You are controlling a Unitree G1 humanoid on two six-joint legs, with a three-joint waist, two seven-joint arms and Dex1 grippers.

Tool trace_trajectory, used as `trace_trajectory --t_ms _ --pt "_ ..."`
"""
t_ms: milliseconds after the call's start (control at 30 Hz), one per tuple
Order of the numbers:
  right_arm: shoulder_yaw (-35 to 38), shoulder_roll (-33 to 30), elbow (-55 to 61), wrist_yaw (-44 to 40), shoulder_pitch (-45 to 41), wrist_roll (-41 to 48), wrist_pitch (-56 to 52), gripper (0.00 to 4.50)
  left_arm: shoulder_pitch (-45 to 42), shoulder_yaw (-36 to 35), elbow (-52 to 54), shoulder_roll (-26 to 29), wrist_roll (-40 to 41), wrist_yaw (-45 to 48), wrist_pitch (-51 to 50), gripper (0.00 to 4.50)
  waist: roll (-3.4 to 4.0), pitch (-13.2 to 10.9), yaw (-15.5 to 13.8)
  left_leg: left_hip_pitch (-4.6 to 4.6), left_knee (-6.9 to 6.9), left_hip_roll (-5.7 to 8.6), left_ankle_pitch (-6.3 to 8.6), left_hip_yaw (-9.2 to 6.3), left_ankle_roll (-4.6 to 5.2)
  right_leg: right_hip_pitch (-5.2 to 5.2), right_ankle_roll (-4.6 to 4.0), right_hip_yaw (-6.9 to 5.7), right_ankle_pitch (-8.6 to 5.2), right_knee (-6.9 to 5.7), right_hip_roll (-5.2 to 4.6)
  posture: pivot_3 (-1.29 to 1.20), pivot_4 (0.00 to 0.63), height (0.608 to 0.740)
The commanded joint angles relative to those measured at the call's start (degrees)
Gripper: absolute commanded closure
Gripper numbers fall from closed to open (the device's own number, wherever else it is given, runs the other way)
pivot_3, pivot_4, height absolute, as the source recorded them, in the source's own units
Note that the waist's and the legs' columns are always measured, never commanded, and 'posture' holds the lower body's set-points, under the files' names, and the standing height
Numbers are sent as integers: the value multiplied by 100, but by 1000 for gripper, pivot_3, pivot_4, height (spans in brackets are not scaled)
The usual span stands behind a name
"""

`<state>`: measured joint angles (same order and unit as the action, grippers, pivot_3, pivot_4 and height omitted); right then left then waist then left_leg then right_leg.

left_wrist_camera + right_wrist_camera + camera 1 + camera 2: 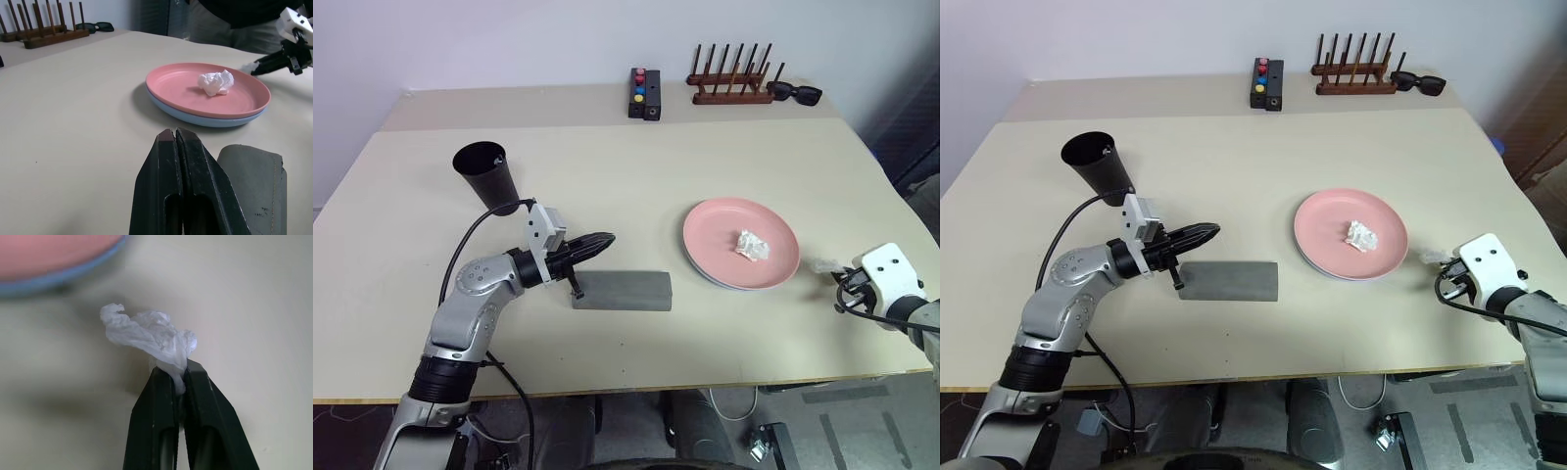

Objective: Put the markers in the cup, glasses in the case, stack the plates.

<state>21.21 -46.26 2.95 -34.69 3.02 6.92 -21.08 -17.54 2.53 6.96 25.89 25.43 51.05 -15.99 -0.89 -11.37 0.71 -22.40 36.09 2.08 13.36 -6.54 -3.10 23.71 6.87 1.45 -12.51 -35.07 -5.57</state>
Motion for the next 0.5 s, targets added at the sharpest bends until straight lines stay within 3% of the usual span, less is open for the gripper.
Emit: trace_trajectory --t_ms 33,300,400,500 --pt "227 48 220 136 -271 116 280 4430 -29 -123 138 28 -15 -44 102 4500 0 0 2 0 0 0 0 0 0 0 0 0 0 0 0 0 150 739" --pt "-261 451 1004 -463 -638 1033 69 4430 -47 -146 475 37 34 -350 -149 4500 0 0 1 0 0 0 0 -2 0 0 1 0 0 0 0 0 150 739" --pt "-443 513 958 -557 -792 1145 -51 3438 73 -237 661 98 67 -480 -236 4500 0 0 -1 0 0 0 0 -3 0 -1 -1 0 2 0 0 0 150 739" --pt "-554 520 810 -614 -989 1171 -29 1966 295 -358 861 181 91 -551 -306 4500 1 0 6 0 -2 0 0 -2 0 0 -2 1 2 0 0 0 150 739"
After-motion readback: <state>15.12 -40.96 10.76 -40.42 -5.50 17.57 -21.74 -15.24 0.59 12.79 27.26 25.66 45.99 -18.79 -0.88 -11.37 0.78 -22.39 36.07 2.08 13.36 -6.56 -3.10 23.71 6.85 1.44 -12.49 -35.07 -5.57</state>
